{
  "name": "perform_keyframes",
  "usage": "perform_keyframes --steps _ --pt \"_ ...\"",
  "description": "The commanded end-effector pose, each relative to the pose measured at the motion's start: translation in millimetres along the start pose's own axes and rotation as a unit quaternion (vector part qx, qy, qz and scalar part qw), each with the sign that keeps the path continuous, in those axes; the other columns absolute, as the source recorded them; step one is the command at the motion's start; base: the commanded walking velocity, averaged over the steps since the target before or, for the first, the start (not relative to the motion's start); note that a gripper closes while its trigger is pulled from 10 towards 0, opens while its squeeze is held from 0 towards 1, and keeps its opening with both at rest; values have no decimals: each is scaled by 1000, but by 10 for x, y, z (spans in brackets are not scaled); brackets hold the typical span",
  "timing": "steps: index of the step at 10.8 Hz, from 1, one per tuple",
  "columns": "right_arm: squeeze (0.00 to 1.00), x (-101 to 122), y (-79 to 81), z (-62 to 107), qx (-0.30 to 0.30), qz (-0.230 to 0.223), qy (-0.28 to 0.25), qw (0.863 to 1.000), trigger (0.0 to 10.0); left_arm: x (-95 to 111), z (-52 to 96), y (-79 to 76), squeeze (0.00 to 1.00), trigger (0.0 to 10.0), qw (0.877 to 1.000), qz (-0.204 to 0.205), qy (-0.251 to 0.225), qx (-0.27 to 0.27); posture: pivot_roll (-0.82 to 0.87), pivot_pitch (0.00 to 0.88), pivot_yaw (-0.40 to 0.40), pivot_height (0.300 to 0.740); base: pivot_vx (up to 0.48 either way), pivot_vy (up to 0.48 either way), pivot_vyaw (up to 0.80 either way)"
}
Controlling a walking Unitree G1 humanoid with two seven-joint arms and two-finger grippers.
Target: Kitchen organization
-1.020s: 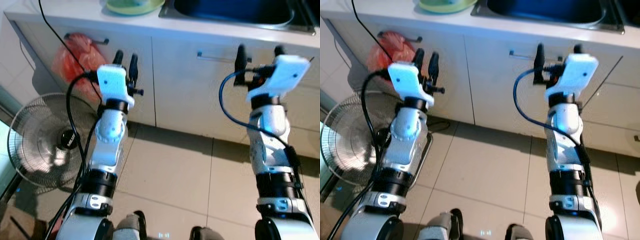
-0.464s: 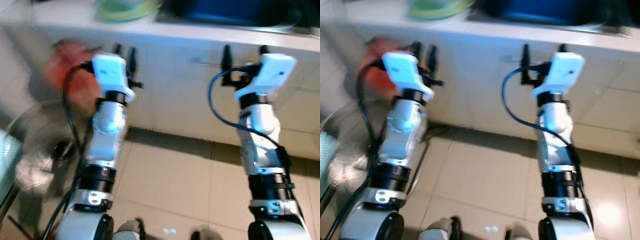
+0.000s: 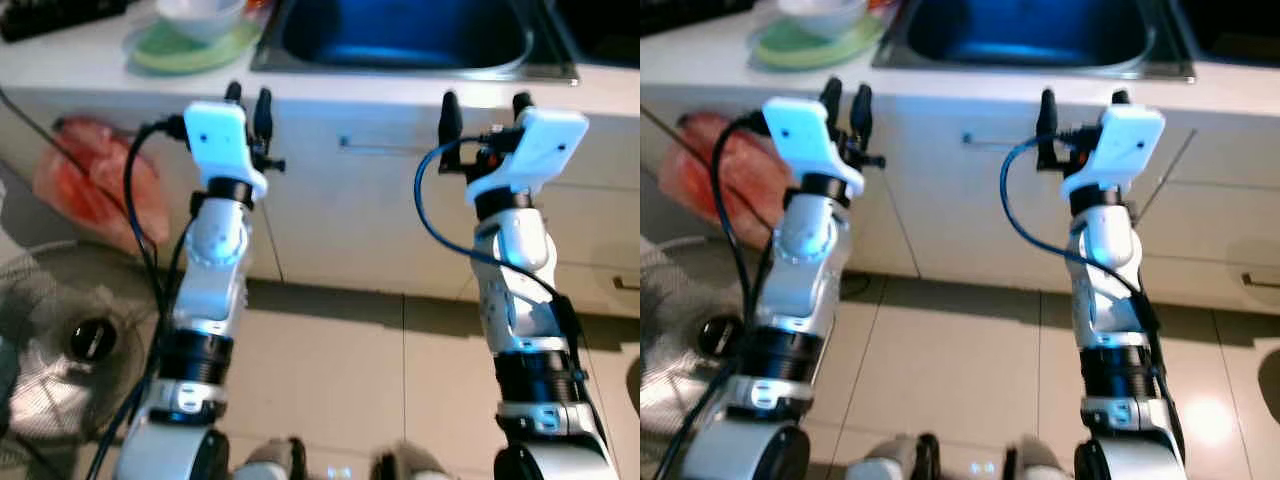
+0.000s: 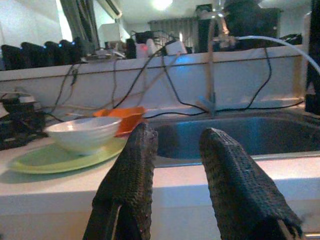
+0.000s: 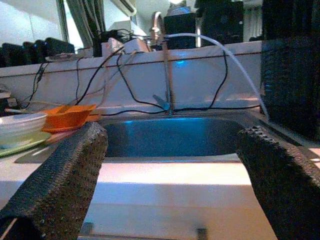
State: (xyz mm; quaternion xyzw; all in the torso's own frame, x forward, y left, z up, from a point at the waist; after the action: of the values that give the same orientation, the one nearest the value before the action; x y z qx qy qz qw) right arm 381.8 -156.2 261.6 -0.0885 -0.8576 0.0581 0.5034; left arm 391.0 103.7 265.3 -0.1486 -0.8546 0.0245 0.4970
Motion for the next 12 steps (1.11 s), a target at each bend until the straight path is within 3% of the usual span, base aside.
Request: perform_keyframes --steps 1,12 --pt "0 51 -44 -1 -3 5 -7 1000 10000 37 -7 -63 0 10000 1000 3 -4 -8 64 192 58 740 356 0 0" --pt "0 65 14 1 6 -8 -10 1000 10000 35 -15 -33 0 10000 1000 5 3 -1 62 175 59 740 348 0 -39"
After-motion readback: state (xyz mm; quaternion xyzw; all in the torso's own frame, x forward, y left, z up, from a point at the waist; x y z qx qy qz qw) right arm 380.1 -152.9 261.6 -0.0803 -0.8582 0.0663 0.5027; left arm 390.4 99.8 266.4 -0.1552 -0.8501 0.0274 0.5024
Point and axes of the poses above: a point about 5 cm out from each wrist's last joint towards the gripper, its own z axis pointing back from the gripper into the wrist, its own x axis along the axis of the wrist's last joint, y = z × x, the point moved 5 cm from there along -z, pointing out of the wrist towards the gripper, and after that the axes turned 15 degrees about z, right-handed, at the moved point
